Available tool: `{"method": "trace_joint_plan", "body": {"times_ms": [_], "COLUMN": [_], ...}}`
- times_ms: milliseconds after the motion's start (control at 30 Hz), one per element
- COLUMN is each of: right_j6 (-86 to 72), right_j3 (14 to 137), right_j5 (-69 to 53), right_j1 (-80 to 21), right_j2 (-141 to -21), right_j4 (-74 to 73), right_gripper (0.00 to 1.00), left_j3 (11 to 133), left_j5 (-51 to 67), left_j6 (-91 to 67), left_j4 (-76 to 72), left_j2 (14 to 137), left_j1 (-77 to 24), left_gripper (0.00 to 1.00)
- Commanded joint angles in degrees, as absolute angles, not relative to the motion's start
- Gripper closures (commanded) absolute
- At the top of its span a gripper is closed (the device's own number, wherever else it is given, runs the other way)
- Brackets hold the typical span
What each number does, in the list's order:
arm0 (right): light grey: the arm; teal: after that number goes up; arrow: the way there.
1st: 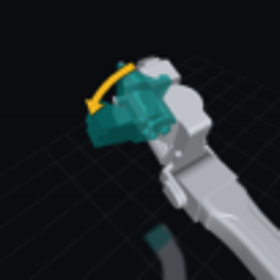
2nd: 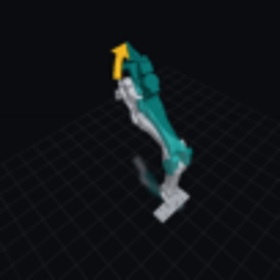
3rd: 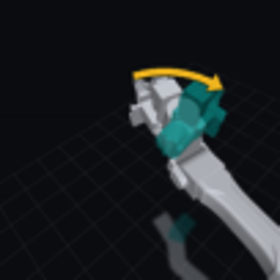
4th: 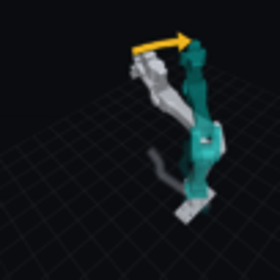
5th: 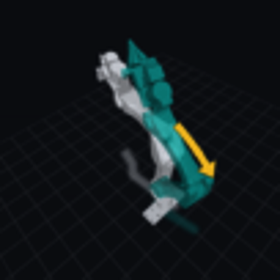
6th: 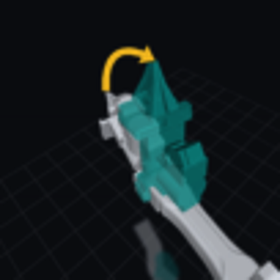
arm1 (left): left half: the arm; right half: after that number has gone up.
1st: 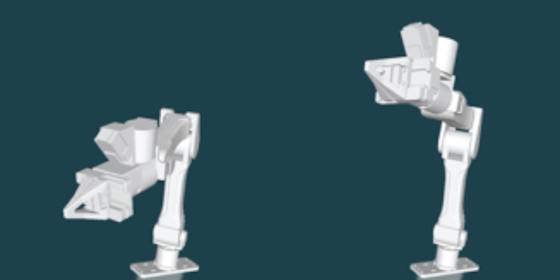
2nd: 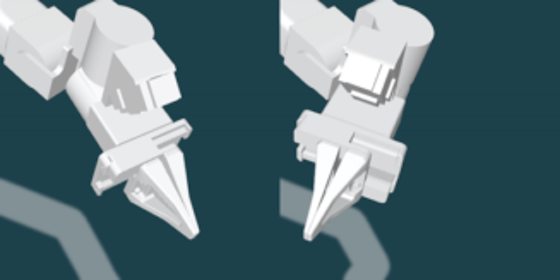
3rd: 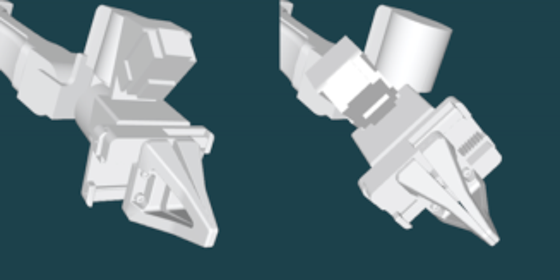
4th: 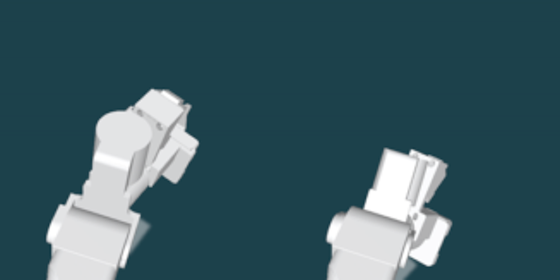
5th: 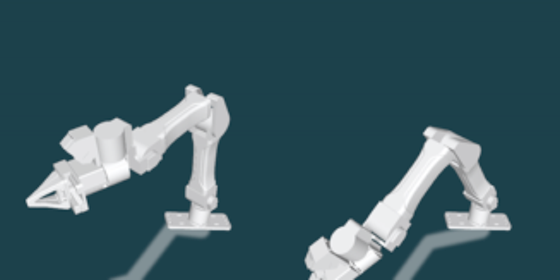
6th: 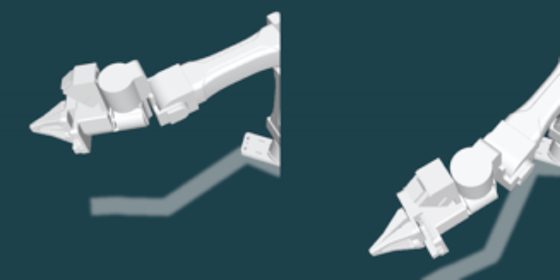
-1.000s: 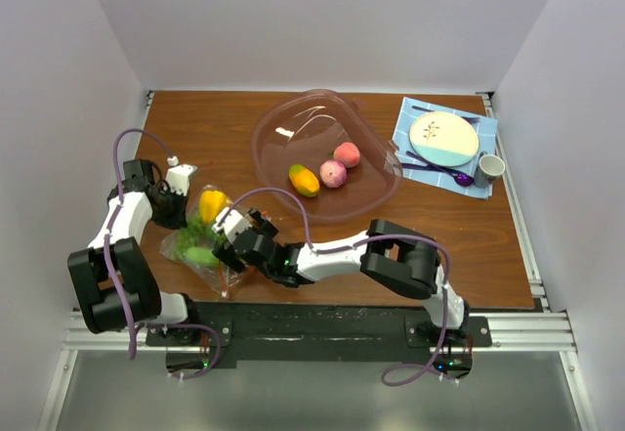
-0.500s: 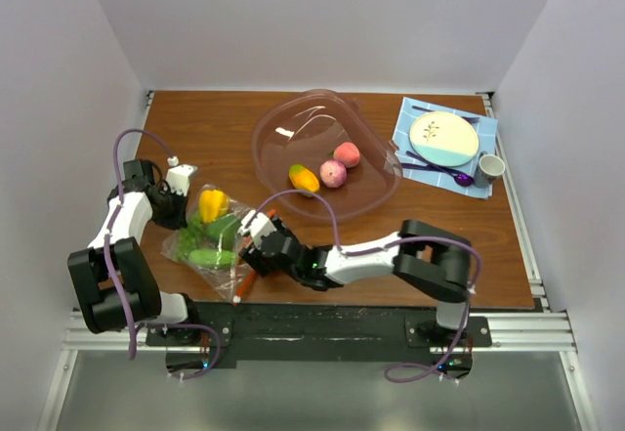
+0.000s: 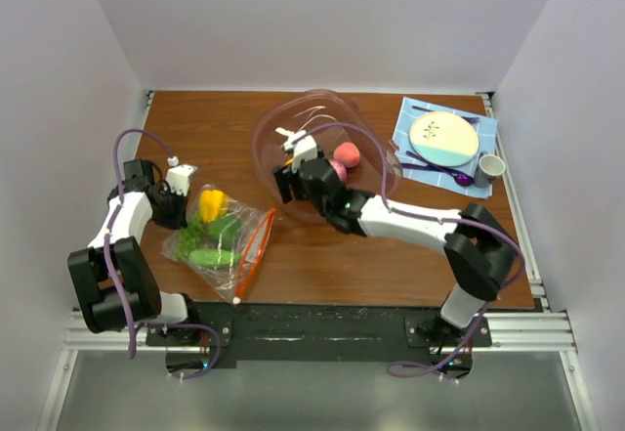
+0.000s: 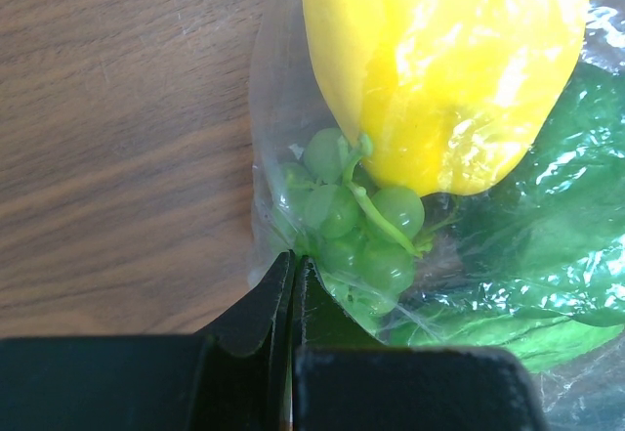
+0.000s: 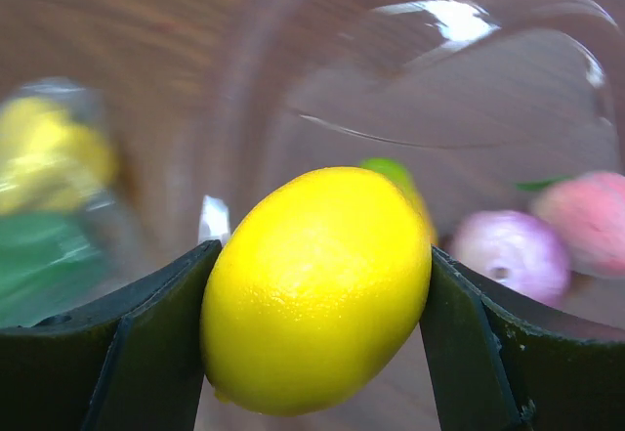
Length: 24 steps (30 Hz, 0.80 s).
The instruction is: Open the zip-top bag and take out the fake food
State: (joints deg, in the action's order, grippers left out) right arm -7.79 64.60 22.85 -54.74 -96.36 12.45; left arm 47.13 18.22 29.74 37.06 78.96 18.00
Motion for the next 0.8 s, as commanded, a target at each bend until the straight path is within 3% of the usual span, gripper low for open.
{"method": "trace_joint_plan", "body": {"times_ms": [0,33,67,133,333,533,600,633,767], "right_j6": [-9.9,-10.0,-10.0,-10.5,-9.9,-5.0,-3.9,-3.7,-3.1], "right_j3": [68.6,68.9,69.4,69.7,67.8,60.8,58.9,58.1,52.1], "right_j5": [22.1,22.4,22.9,24.2,28.7,23.8,22.0,21.4,18.1], "right_j1": [-51.9,-51.8,-51.9,-51.6,-51.5,-54.7,-57.2,-58.2,-64.7], "right_j2": [-101.7,-102.1,-102.6,-103.0,-96.6,-88.5,-86.1,-85.4,-84.7], "right_j4": [4.0,3.7,3.3,2.4,3.6,8.2,9.0,9.5,14.7], "right_gripper": [0.36,0.29,0.14,0.02,0.01,0.01,0.15,0.31,0.68], "left_j3": [47.8,47.9,48.0,48.2,48.2,47.9,48.1,48.2,48.3], "left_j5": [18.6,18.6,18.8,19.1,19.1,19.2,19.4,19.4,19.6], "left_j6": [30.8,30.9,30.9,30.6,30.5,30.1,29.9,29.8,29.5], "left_j4": [37.6,37.7,37.7,37.9,38.1,37.6,37.7,37.6,37.6], "left_j2": [77.2,77.1,77.1,77.3,77.2,77.5,77.7,77.7,78.0], "left_j1": [18.5,18.6,18.6,18.5,18.6,18.6,18.6,18.6,18.5], "left_gripper": [1.0,1.0,1.0,1.0,1.0,1.0,1.0,1.0,1.0]}}
